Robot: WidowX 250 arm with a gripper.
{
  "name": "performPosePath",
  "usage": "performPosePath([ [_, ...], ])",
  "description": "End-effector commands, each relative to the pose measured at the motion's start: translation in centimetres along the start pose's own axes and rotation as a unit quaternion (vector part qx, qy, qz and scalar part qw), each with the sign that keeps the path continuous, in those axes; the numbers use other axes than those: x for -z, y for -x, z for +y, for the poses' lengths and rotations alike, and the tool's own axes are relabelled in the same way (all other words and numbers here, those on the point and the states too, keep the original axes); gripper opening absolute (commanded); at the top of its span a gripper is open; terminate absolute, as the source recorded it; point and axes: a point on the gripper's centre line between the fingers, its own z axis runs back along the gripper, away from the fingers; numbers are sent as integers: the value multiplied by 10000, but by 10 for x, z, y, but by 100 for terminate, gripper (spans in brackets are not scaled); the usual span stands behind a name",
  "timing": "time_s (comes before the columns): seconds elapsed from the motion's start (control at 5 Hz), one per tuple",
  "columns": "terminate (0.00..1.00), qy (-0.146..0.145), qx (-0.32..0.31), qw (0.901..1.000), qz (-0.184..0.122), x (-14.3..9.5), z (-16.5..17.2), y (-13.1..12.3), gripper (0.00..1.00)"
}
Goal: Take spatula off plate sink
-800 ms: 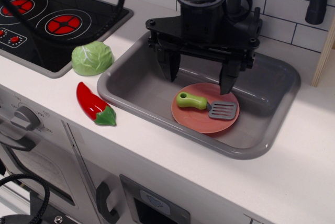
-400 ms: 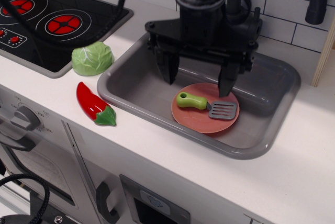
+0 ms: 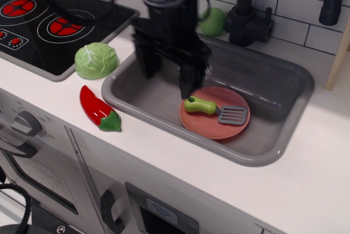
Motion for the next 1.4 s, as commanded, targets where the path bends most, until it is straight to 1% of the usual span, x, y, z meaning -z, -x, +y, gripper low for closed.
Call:
performPosePath([
  [0.0,0,-42,1959,9803,-226,18,12,-36,100],
  [0.2,0,97,2468,9681,-433,30,11,-45,100],
  [0.4,0,32,2646,9629,-533,46,9,-58,100],
  [0.6,0,-88,2661,9626,-494,57,5,-78,100],
  [0.8,0,-184,2683,9619,-494,69,2,-86,100],
  [1.0,0,-140,2792,9592,-430,71,0,-82,100],
  [1.2,0,-38,2879,9567,-425,67,0,-74,100],
])
